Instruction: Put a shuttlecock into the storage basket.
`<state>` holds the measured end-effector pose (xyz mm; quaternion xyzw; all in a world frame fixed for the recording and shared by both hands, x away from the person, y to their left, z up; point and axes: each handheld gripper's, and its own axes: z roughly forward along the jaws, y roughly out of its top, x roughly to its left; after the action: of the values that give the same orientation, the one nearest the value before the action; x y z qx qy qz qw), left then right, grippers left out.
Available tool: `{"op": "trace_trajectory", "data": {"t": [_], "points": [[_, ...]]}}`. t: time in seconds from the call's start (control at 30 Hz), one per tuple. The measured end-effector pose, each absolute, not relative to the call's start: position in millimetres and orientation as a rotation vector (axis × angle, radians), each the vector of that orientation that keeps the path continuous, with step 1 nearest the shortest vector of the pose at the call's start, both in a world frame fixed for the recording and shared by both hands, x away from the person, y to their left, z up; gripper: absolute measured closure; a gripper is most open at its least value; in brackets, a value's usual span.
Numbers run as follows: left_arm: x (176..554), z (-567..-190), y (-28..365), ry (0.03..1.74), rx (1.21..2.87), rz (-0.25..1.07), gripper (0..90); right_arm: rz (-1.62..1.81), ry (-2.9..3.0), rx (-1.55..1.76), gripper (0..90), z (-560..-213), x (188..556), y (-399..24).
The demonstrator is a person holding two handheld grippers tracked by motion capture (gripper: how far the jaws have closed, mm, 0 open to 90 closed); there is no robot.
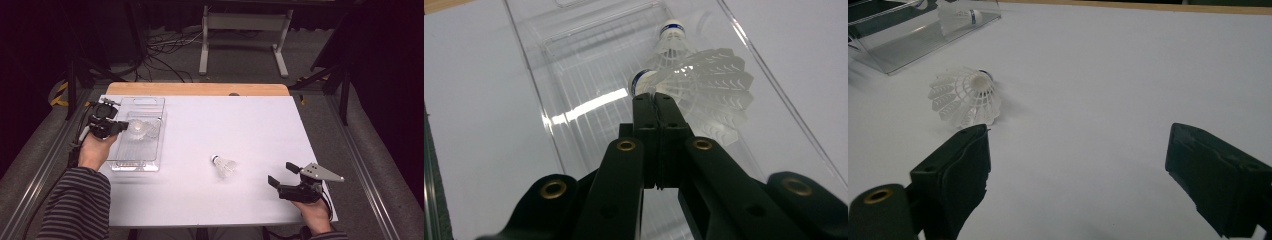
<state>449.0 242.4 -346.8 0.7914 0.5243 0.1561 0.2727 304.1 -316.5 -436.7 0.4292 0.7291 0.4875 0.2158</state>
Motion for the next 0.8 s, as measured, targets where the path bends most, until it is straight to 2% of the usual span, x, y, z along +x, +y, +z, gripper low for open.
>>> {"op": "trace_trajectory", "data": {"t": [0.33,0.8], "points": [[455.7,-353.9,253.3,1.47,2.106,0.429,89.7,1.351,2.023,1.188,11.8,-436.8,304.3,-316.2],[467.2,-364.9,246.8,1.491,2.129,0.453,89.5,1.354,2.027,1.185,11.8,-436.8,304.2,-316.3]]}}
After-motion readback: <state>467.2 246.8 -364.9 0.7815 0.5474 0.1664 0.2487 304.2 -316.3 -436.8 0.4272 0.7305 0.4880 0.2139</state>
